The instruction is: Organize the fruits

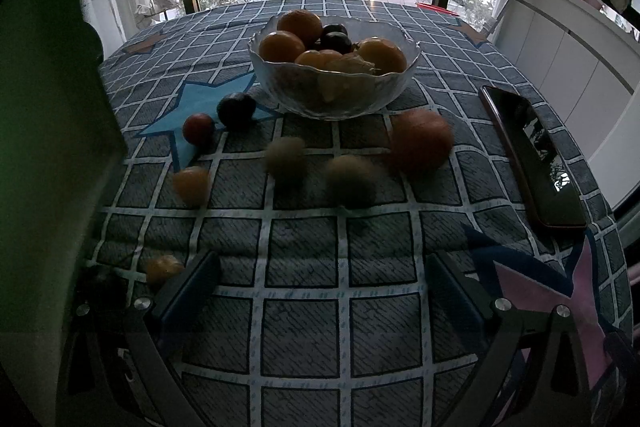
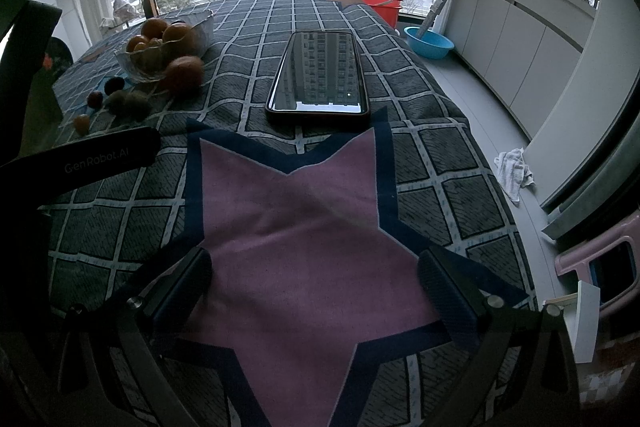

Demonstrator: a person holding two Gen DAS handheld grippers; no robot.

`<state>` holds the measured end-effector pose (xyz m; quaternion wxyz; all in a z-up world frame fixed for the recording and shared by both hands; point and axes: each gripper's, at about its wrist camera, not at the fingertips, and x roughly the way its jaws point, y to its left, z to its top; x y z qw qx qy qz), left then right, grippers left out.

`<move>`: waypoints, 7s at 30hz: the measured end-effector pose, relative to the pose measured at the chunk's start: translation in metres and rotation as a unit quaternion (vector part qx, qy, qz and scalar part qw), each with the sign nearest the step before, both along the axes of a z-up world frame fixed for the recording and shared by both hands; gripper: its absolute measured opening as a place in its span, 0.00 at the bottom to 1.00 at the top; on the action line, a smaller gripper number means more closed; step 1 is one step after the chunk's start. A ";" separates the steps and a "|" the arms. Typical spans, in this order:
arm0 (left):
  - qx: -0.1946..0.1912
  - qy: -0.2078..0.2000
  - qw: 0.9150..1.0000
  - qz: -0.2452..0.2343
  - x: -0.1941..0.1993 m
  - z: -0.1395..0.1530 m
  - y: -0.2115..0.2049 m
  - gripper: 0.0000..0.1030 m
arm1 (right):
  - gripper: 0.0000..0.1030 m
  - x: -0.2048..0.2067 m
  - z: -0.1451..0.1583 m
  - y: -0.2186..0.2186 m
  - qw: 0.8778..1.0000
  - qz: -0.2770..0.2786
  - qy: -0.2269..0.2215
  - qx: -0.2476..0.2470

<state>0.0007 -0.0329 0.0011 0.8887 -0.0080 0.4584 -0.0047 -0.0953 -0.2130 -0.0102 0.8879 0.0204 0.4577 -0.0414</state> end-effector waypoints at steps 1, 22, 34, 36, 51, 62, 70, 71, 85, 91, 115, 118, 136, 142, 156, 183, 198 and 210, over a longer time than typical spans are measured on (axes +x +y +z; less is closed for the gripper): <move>0.000 0.000 1.000 0.000 0.000 0.000 0.000 1.00 | 1.00 0.000 0.000 0.000 1.000 0.000 0.000 0.000; 0.000 0.000 1.000 0.000 0.000 0.000 0.000 1.00 | 1.00 0.000 0.000 0.000 1.000 0.000 0.000 0.000; 0.000 0.000 1.000 0.000 0.000 0.000 0.000 1.00 | 1.00 0.000 0.000 0.000 1.000 0.000 0.000 0.000; 0.000 0.000 1.000 0.000 0.000 0.000 0.000 1.00 | 1.00 0.000 0.000 0.000 1.000 0.000 0.000 0.000; -0.010 -0.101 0.995 0.001 -0.031 0.056 0.026 1.00 | 1.00 0.000 0.000 0.000 1.000 0.000 0.000 0.000; 0.014 -0.062 0.998 -0.019 -0.109 0.032 0.095 1.00 | 1.00 0.001 0.000 0.000 1.000 0.000 0.000 0.000; 0.022 -0.012 1.000 0.011 -0.117 -0.001 0.112 1.00 | 1.00 0.001 0.000 0.000 1.000 0.000 0.000 0.000; 0.021 -0.013 1.000 0.010 -0.117 -0.002 0.112 1.00 | 1.00 0.001 0.000 0.000 1.000 0.000 0.000 0.000; 0.024 -0.021 0.999 0.017 -0.121 -0.001 0.111 1.00 | 1.00 0.000 0.000 0.000 1.000 0.000 0.000 0.000; 0.025 -0.021 0.999 0.017 -0.121 -0.001 0.111 1.00 | 1.00 0.000 0.000 0.000 1.000 0.000 0.000 0.000; 0.030 -0.014 0.999 0.017 -0.129 0.013 0.113 1.00 | 1.00 -0.003 0.005 -0.001 0.999 -0.006 0.029 0.021; 0.045 -0.038 0.998 0.008 -0.138 0.029 0.117 1.00 | 1.00 -0.014 0.014 0.011 0.997 0.021 0.022 0.072; 0.040 -0.020 0.999 0.005 -0.119 0.057 0.140 1.00 | 0.32 -0.028 0.011 0.164 0.972 0.237 0.002 0.008; 0.038 -0.005 0.999 -0.014 -0.092 0.044 0.106 0.96 | 0.23 -0.026 0.012 0.134 0.977 0.209 0.009 0.042; 0.000 0.039 0.999 0.008 -0.051 0.009 0.088 0.39 | 0.23 -0.026 0.013 0.098 0.981 0.178 0.017 0.073; 0.031 -0.020 0.990 0.133 -0.124 0.046 0.277 0.26 | 0.23 0.005 0.065 0.278 0.941 0.308 0.041 0.130; 0.051 0.007 0.988 0.147 -0.126 0.011 0.297 0.56 | 0.79 0.018 0.053 0.346 0.928 0.344 0.065 0.131; 0.069 -0.058 0.991 0.098 -0.136 0.054 0.245 1.00 | 1.00 0.027 0.055 0.248 0.961 0.241 0.038 0.128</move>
